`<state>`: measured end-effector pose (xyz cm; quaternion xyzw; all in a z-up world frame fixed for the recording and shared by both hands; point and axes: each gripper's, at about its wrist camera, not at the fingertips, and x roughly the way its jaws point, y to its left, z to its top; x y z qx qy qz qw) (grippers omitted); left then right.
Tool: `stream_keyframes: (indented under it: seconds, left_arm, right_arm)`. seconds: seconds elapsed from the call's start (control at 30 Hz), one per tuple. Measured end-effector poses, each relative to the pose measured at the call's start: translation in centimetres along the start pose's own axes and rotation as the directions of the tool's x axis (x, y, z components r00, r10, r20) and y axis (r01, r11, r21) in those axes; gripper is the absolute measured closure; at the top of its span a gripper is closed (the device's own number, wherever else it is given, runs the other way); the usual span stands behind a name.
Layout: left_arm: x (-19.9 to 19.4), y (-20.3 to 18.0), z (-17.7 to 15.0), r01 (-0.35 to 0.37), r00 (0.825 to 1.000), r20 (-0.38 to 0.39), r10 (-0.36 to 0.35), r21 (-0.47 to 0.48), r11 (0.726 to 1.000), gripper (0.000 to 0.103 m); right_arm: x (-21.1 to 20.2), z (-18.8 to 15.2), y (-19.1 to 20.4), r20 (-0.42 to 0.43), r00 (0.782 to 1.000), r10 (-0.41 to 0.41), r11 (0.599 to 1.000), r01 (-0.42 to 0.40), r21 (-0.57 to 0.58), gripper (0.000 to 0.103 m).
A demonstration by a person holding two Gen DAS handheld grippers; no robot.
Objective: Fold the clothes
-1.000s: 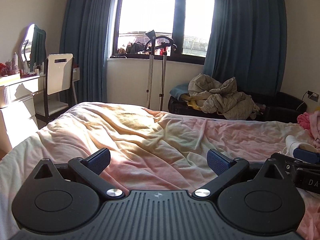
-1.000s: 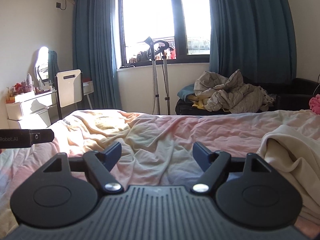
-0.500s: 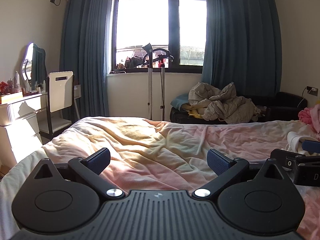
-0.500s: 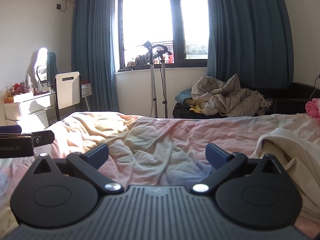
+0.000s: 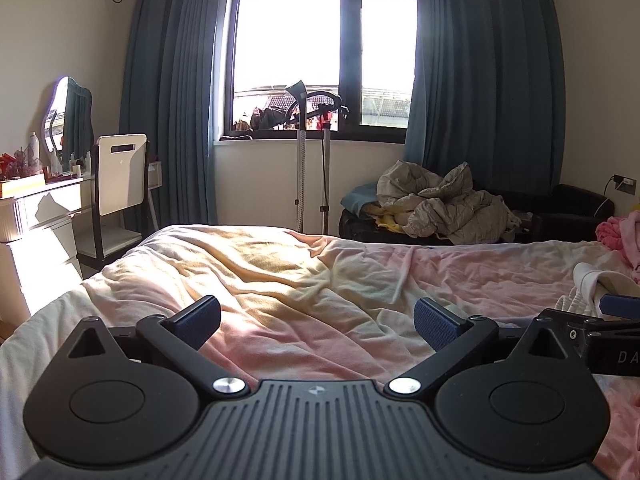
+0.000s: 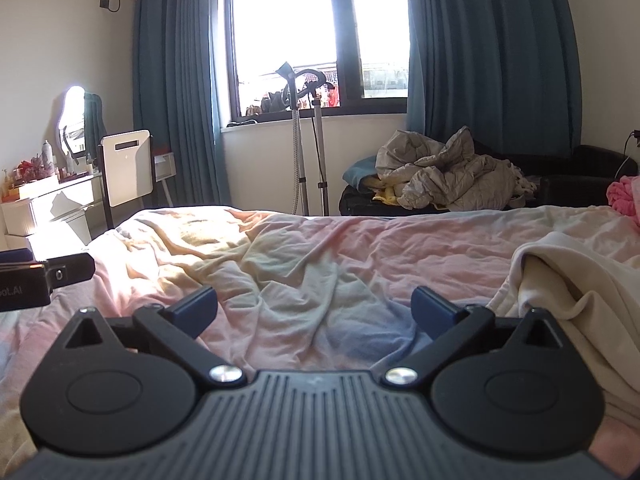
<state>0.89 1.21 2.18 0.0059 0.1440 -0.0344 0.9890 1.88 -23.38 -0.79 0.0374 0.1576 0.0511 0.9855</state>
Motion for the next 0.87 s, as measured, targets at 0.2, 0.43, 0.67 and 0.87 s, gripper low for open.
stream_keyframes:
  seconds: [0.2,0.43,0.67,0.87]
  left_arm:
    - [-0.27,-0.09,-0.03,0.007,1.000,-0.001,-0.007,0.003,1.000,0.000]
    - [-0.14,0.01,-0.15,0.012,1.000,-0.014,-0.012,-0.003,1.000,0.000]
    - [-0.10,-0.13,-0.28,0.013,1.000,-0.016,-0.013,0.000,1.000,0.000]
    - [-0.06,-0.30,-0.38,0.018,1.000,-0.021,-0.018,0.005,1.000,0.000]
  right_arm:
    - [-0.01,0.00,0.37,0.001,1.000,-0.002,1.000,0.002,-0.014,0.000]
    - [0.02,-0.03,0.44,-0.004,1.000,0.002,1.000,-0.002,-0.019,0.000]
    - [-0.05,0.07,0.22,0.002,1.000,0.009,1.000,-0.009,0.003,0.000]
    - [-0.10,0.13,-0.06,0.001,1.000,0.002,1.000,-0.002,0.019,0.000]
